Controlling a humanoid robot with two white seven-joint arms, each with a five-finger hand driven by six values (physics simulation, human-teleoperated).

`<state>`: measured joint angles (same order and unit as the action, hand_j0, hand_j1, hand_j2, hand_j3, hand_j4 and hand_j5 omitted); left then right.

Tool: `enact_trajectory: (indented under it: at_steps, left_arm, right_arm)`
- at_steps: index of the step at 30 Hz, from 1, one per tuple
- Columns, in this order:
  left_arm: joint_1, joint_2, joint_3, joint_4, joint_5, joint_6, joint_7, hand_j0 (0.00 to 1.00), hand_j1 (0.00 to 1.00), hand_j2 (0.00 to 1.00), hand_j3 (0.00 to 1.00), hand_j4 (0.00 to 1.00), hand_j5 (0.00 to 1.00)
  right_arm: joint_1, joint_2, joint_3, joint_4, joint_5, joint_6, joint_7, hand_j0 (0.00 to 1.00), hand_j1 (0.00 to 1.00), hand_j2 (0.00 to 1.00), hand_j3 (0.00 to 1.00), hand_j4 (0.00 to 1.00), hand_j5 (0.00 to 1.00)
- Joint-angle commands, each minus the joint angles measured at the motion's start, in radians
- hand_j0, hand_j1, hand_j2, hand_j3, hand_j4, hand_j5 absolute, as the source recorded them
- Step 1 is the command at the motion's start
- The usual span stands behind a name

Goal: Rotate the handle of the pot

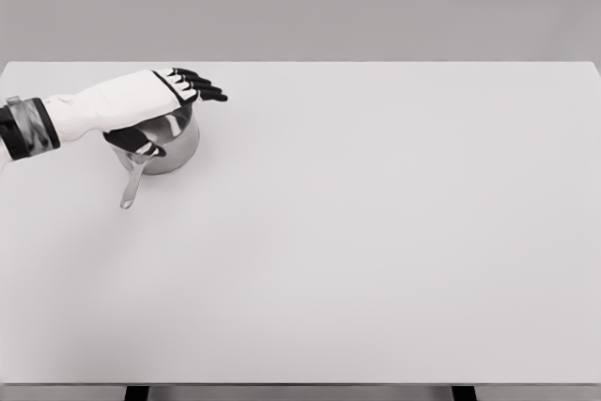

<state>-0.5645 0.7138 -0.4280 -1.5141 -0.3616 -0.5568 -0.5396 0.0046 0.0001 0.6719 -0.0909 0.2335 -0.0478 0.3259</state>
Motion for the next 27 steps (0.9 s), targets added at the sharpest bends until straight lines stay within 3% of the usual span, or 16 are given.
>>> enact_trajectory:
  at_steps: [1,6,10,12,14,15,17,23,27]
  left_arm:
    - [0.0,-0.001,-0.003,-0.003,0.006,0.003,0.0,1.0,1.0,1.0,1.0,1.0,1.0]
    - [-0.014,-0.001,-0.005,-0.012,0.007,0.001,-0.017,1.0,1.0,1.0,1.0,1.0,1.0]
    - [-0.011,0.009,-0.005,-0.155,0.012,0.003,-0.039,1.0,1.0,1.0,1.0,1.0,1.0]
    - [-0.011,0.021,-0.008,-0.184,0.013,-0.002,-0.049,1.0,1.0,1.0,1.0,1.0,1.0]
    - [-0.031,0.075,-0.054,-0.176,0.078,-0.008,-0.049,1.0,1.0,1.0,1.0,1.0,1.0]
    - [-0.035,0.093,-0.074,-0.163,0.184,-0.02,-0.045,1.0,1.0,1.0,1.0,1.0,1.0]
    - [-0.038,0.108,-0.14,-0.158,0.185,-0.054,-0.053,1.0,1.0,1.0,1.0,1.0,1.0]
    - [-0.041,0.145,-0.163,-0.149,0.185,-0.054,-0.049,1.0,1.0,1.0,1.0,1.0,1.0]
    - [-0.037,0.148,-0.163,-0.101,0.161,-0.054,-0.053,1.0,1.0,1.0,1.0,1.0,1.0]
  right_arm:
    - [0.0,0.0,0.0,0.0,0.0,-0.001,0.004,1.0,1.0,1.0,1.0,1.0,1.0]
    - [0.003,0.0,0.0,-0.001,0.0,0.003,-0.002,1.0,1.0,1.0,1.0,1.0,1.0]
    - [0.003,0.0,0.0,0.0,0.0,0.003,-0.002,1.0,1.0,1.0,1.0,1.0,1.0]
    - [0.003,0.0,0.0,0.0,0.0,0.003,-0.002,1.0,1.0,1.0,1.0,1.0,1.0]
    - [0.003,0.0,0.0,0.0,0.0,0.003,-0.004,1.0,1.0,1.0,1.0,1.0,1.0]
    - [0.003,0.0,0.0,0.0,0.0,0.003,-0.004,1.0,1.0,1.0,1.0,1.0,1.0]
    - [0.003,0.0,0.0,0.0,0.0,0.003,-0.004,1.0,1.0,1.0,1.0,1.0,1.0]
    - [0.003,0.0,0.0,0.0,0.0,0.003,-0.004,1.0,1.0,1.0,1.0,1.0,1.0]
    - [0.003,0.0,0.0,0.0,0.0,0.003,-0.004,1.0,1.0,1.0,1.0,1.0,1.0]
